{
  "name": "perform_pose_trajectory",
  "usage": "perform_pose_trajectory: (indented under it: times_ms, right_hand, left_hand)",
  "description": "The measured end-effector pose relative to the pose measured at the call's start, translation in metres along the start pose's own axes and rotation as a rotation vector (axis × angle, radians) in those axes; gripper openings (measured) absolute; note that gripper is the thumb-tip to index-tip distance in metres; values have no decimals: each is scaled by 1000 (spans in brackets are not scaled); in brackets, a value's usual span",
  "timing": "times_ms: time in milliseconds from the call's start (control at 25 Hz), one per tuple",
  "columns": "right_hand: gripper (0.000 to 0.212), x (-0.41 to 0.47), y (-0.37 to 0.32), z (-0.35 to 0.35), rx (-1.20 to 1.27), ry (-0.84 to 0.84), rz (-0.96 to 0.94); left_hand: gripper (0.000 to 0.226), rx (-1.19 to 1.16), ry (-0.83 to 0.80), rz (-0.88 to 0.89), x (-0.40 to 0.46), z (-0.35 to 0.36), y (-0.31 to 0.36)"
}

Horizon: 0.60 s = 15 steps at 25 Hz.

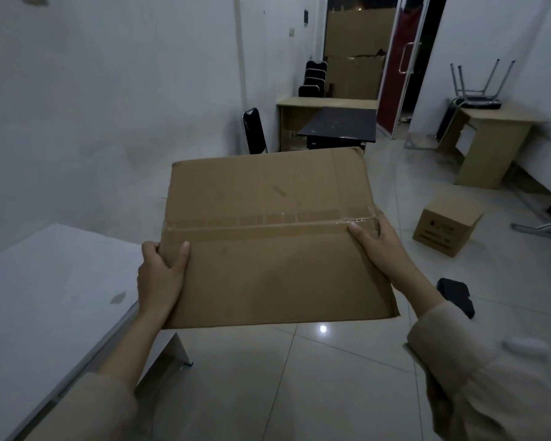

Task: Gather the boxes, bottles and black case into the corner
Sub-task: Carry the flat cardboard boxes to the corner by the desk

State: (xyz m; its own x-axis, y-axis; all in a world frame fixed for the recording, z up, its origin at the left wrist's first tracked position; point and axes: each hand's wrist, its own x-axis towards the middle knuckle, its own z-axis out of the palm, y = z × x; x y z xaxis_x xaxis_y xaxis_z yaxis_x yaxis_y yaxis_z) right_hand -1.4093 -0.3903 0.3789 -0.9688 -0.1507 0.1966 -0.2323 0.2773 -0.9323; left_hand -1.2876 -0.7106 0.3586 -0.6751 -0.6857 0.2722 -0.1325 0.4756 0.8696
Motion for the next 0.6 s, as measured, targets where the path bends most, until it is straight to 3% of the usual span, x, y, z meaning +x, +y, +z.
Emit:
perform_pose_trajectory:
  times_ms: [240,600]
  right_hand:
    - [65,166,39,33,-32,-63,-20]
    - [62,410,63,134,-1,-353,-102]
  left_hand:
    - [51,16,62,-70,113,98,-21]
    - [49,28,280,-209,269,180,-54]
